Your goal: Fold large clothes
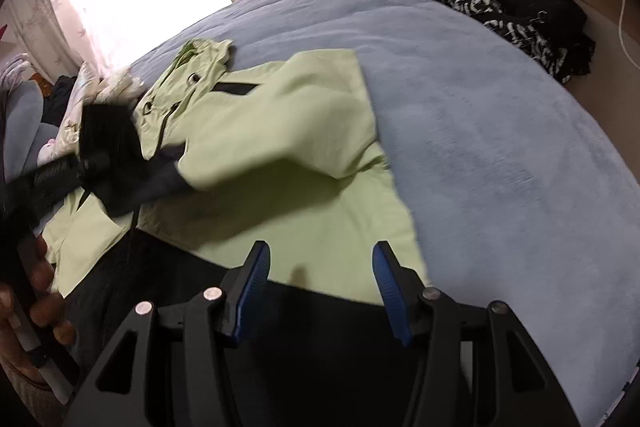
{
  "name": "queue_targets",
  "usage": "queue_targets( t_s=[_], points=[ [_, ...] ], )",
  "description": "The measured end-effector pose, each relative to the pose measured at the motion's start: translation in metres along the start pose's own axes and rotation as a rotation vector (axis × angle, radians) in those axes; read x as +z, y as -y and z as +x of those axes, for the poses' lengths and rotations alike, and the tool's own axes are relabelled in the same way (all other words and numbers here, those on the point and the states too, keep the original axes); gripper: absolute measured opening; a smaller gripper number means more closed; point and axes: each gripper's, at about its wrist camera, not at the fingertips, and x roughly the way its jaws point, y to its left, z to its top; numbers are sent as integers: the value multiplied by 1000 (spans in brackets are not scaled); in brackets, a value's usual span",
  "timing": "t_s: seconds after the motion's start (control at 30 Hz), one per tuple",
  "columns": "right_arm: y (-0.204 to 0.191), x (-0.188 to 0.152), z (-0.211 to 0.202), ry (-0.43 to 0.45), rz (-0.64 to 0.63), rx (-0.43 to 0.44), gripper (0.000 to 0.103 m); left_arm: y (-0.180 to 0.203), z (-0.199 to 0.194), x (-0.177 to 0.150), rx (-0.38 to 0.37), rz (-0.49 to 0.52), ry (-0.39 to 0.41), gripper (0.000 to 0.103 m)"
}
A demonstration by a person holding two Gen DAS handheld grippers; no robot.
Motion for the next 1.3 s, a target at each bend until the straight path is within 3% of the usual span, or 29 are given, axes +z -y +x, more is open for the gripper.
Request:
queue_targets(
  t_s=[0.13,0.3,0.43,0.6,0.77,0.8,0.87,0.9,0.97,1.03,1.07,1.1,1.17,1.3],
  points=[
    [-13,-3,3,-19,-22,23,54,-53,11,-15,-53,-104,-108,60],
    [-30,-6,2,-22,-47,53,54,-76,10,-5,-126,-138,-113,64],
    [-33,3,-2,-30,-58,95,54,-80,23,9,-84,-118,-120,70],
    [-16,45,0,-17,-25,118,55,-87,45,25,-61,-61,-144,70],
    [14,107,40,0,26,90,61,-76,62,36,-56,21,-153,70],
    [20,117,52,-20,40,86,61,-73,64,39,-62,35,-158,67],
    [33,136,82,-68,85,99,61,-66,69,45,-49,70,-157,46],
    [40,144,99,-89,109,98,61,-63,73,49,-47,84,-164,31],
    [49,154,123,-124,151,117,61,-61,77,58,-54,85,-166,28],
    [57,160,146,-155,198,140,61,-57,76,71,-19,94,-118,25],
    [58,160,154,-165,214,157,58,-54,74,77,-4,100,-92,25],
    [58,161,159,-162,213,170,37,-53,72,83,7,103,-62,24],
    [47,170,163,-158,133,163,4,-50,67,96,21,100,-8,24],
    [36,187,142,1,79,123,4,-51,77,108,99,90,27,24]
  ],
)
